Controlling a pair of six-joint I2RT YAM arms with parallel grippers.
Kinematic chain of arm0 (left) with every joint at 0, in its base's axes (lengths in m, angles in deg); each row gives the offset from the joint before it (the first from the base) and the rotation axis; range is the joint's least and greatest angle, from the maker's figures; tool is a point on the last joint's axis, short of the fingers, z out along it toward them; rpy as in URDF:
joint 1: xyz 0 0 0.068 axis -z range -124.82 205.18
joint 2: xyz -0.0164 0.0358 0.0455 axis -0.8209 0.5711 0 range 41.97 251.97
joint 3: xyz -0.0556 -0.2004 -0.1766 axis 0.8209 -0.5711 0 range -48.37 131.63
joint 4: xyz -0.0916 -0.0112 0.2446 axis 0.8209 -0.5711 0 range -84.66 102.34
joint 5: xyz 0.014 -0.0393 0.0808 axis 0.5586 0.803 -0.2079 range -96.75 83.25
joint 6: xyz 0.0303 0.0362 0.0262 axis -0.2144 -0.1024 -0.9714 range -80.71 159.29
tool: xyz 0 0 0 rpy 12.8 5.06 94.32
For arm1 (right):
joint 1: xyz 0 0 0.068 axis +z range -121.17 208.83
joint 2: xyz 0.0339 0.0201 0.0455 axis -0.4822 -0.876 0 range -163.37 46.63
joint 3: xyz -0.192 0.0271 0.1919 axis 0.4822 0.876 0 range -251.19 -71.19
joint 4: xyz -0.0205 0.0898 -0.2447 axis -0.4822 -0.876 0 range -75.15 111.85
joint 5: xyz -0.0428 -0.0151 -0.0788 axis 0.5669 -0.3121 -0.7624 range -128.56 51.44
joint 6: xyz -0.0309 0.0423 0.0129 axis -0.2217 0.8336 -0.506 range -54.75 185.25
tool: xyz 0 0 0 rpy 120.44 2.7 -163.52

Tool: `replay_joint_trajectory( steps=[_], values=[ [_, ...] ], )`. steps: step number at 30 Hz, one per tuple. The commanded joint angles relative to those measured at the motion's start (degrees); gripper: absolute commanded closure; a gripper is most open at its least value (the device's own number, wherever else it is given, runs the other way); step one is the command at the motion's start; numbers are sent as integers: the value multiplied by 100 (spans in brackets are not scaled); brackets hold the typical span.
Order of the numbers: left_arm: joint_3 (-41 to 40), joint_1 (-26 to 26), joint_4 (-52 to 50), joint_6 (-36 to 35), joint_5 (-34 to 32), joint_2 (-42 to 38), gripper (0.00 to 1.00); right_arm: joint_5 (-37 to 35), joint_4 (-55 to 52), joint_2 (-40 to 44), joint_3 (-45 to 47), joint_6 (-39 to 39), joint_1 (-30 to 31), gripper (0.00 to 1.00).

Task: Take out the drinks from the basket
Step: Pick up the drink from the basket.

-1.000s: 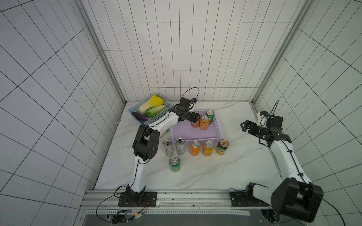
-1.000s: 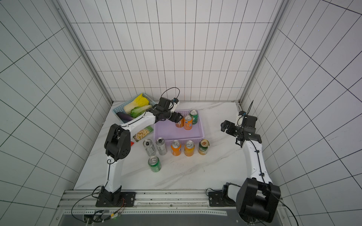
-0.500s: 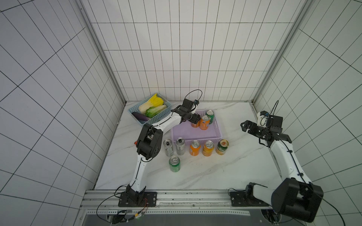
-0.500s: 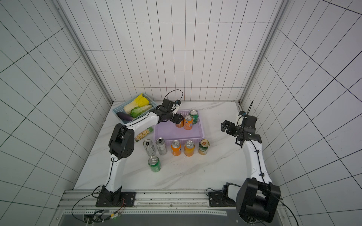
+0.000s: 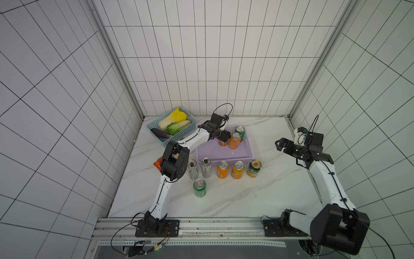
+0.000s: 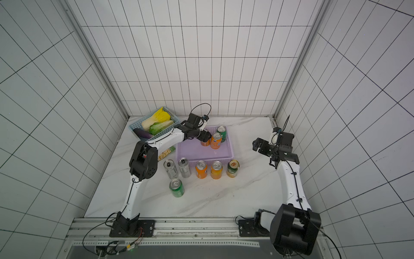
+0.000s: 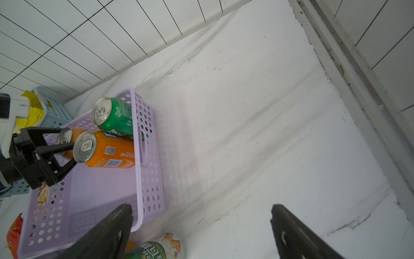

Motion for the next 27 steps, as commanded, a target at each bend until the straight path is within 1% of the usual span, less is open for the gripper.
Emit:
replay_joint_trajectory(
  steps=[1, 5, 7, 17, 22, 27],
  values=[
    [167, 19, -113, -62, -5, 108, 22, 77, 24, 90, 172, 10, -101, 1],
    [89, 40, -131, -77, -38, -37, 31, 77, 33, 83, 170, 17, -104, 1],
    [8, 43, -115, -76, -64, -151, 34, 77, 37, 81, 168, 10, -113, 1],
    [-541, 158, -78, -97, -409, -1046, 35, 77, 31, 62, 177, 11, -114, 1],
    [-1096, 237, -78, 24, -610, -1850, 36, 67, 20, 59, 177, 1, -113, 1],
    [-1775, 504, -52, 74, -937, -2750, 37, 79, 19, 72, 173, 1, -111, 0]
  ],
)
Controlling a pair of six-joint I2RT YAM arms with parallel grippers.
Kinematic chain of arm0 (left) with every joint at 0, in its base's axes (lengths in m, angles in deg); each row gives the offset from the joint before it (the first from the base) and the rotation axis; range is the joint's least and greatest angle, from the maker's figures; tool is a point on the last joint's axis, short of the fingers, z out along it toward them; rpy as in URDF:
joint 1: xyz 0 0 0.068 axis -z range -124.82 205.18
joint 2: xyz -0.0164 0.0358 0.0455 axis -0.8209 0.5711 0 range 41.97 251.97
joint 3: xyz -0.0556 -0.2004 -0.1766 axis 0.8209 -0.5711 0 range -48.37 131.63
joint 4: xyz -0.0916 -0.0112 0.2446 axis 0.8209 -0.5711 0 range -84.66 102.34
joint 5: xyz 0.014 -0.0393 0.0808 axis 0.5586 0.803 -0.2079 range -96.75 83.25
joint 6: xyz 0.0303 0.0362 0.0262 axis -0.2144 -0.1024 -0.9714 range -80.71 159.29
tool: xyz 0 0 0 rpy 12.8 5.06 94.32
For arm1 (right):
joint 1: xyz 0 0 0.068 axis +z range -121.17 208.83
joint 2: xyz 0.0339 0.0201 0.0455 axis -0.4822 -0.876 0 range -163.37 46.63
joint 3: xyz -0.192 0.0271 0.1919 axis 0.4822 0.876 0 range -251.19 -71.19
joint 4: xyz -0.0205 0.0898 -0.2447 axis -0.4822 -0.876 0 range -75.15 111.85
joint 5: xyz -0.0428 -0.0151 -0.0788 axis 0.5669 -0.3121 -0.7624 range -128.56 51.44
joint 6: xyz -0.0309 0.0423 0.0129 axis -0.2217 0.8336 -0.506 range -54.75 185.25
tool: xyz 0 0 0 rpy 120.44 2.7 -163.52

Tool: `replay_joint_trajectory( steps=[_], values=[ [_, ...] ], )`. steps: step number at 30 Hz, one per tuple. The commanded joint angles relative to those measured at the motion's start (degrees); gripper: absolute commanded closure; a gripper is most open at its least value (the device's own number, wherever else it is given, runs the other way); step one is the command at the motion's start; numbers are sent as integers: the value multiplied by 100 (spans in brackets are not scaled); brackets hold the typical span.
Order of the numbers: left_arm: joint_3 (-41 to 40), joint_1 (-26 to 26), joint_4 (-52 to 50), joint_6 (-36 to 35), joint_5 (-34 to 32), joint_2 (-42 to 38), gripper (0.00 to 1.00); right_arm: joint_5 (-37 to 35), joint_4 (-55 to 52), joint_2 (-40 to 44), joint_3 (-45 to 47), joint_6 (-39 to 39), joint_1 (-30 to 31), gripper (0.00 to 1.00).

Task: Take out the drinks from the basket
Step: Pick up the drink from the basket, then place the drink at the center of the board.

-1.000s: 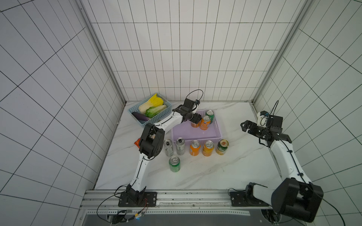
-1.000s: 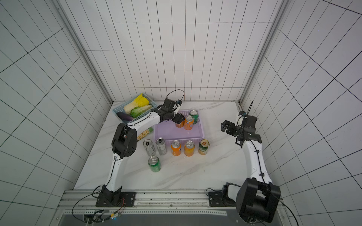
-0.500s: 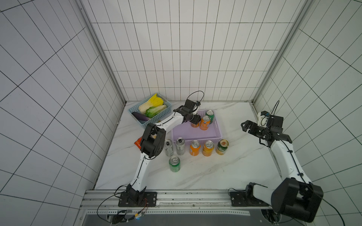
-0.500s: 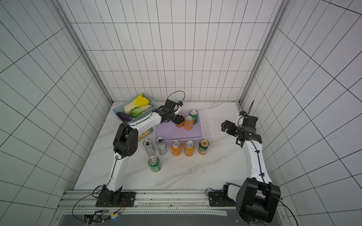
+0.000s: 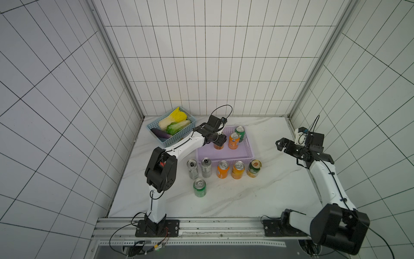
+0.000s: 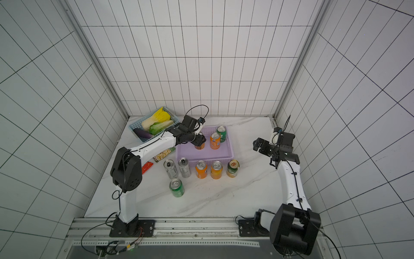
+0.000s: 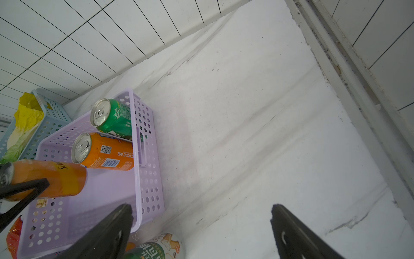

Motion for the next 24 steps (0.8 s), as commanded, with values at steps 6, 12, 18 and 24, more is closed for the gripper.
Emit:
replay_joint_trajectory(
  steps=[6, 12, 18, 24],
  values=[
    [-712, 697, 395, 34, -746, -1631, 37, 69, 9, 73, 168, 0, -55, 1],
    [-1050, 1442, 12, 43, -1309, -2482, 37, 114, 9, 38, 168, 7, -57, 0],
    [-1526, 2381, -226, 87, -1987, -3313, 37, 114, 19, 20, 168, 2, -56, 1],
    [-1875, 2930, -586, 463, -2207, -3806, 37, 108, 10, 2, 167, -1, -54, 1]
  ],
)
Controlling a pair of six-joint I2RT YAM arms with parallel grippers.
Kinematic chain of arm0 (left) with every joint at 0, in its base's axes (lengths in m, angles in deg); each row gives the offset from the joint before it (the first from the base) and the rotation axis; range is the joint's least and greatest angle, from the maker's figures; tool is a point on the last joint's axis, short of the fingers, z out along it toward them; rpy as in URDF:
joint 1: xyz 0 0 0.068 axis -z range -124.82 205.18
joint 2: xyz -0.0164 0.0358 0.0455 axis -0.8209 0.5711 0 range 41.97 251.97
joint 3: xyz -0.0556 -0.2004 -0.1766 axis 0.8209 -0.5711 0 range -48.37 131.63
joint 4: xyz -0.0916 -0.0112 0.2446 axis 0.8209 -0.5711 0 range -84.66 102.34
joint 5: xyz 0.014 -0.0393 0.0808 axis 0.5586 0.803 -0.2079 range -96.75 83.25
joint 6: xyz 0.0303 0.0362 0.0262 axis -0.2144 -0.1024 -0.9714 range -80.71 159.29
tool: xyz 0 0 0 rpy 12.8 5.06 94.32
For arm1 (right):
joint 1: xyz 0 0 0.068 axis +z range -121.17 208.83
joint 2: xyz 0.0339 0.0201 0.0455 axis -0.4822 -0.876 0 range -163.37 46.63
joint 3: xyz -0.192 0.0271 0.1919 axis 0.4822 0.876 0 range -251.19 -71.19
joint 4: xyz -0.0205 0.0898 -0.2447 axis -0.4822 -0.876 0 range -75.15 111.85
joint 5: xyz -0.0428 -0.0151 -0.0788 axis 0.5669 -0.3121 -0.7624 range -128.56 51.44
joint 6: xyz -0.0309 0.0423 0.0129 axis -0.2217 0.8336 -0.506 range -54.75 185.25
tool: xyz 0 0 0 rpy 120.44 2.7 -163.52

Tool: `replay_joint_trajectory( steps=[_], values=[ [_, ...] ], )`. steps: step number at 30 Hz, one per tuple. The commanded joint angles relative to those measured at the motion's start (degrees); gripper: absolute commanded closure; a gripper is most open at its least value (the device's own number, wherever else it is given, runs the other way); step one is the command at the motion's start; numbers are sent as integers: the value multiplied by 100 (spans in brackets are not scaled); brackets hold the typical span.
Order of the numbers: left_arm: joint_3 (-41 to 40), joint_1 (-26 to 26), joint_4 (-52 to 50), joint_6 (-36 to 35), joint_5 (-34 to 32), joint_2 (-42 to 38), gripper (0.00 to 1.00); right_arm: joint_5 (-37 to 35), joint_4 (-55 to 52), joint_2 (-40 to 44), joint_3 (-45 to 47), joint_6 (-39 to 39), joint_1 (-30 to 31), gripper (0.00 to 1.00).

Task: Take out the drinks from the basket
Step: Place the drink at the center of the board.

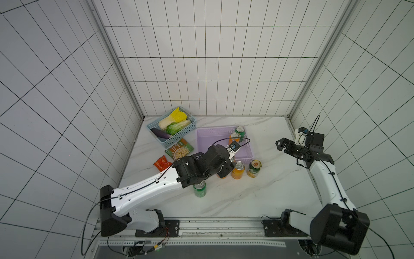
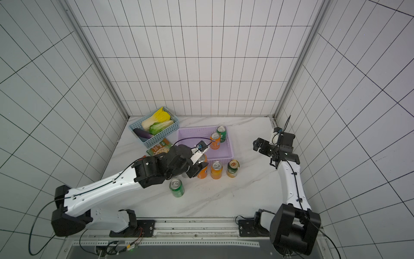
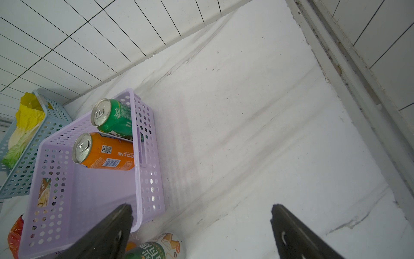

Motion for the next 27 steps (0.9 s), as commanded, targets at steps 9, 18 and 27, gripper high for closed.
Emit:
replay_joint_trajectory(
  steps=[9, 18, 27],
  values=[
    [-708, 494, 187, 773, -421, -461, 37, 63, 10, -24, 168, -7, -45, 0],
    [-1109, 512, 591, 1167, -225, -122, 38, 18, 6, -50, 168, -18, -50, 0],
    [-1682, 512, 1110, 1637, 20, 129, 38, -2, 1, -85, 159, -19, -50, 0]
  ],
)
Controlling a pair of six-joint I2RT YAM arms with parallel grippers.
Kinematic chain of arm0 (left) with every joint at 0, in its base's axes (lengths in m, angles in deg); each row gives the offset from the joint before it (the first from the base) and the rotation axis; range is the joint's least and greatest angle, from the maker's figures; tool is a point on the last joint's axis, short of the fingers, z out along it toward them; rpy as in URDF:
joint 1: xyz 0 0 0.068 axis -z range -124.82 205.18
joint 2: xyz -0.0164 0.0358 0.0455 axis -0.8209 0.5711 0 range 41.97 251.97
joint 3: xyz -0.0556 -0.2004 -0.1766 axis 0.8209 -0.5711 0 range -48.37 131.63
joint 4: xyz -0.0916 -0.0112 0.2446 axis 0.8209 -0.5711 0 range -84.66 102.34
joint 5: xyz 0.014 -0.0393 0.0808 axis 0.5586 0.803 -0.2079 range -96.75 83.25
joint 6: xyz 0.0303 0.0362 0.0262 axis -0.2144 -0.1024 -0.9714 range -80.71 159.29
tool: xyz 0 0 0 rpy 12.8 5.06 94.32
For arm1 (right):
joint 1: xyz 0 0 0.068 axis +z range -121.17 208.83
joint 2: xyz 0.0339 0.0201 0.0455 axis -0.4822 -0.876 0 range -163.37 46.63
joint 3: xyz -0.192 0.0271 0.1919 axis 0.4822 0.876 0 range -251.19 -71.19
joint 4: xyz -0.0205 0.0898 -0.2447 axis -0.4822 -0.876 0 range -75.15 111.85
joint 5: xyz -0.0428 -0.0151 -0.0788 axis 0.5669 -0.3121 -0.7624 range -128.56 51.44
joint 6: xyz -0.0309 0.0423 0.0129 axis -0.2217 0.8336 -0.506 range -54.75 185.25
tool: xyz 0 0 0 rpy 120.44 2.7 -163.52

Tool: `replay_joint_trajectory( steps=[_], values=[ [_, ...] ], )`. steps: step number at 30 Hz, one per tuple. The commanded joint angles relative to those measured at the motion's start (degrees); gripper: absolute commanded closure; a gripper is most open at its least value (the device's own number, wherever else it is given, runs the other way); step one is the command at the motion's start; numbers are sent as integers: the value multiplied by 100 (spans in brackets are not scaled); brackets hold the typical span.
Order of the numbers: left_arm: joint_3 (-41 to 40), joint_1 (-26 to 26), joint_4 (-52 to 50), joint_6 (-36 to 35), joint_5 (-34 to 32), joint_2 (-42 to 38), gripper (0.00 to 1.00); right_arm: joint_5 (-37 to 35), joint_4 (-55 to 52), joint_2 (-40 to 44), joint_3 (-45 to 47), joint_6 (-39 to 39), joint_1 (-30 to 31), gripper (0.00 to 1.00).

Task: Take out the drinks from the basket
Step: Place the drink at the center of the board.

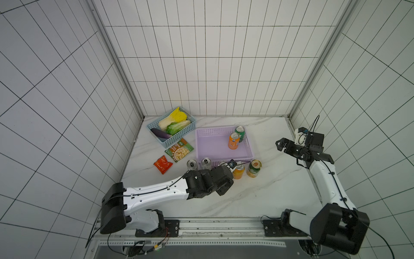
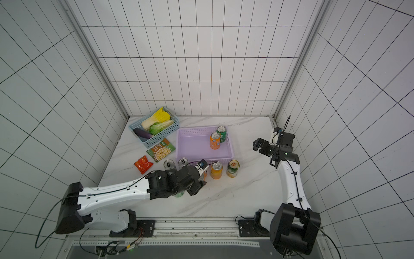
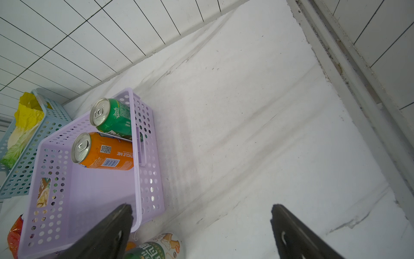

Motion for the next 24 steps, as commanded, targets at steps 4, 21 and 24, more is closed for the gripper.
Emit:
replay_joint_trajectory(
  steps=[4, 21, 24],
  values=[
    [-322, 27, 965, 488, -20, -6, 37, 7, -5, -79, 159, -15, -49, 0],
    [-826, 22, 1665, 959, -91, 387, 36, -14, -23, -106, 148, -28, -50, 0],
    [-844, 24, 1784, 1053, -90, 465, 35, -25, -25, -114, 146, -33, -50, 1]
  ],
)
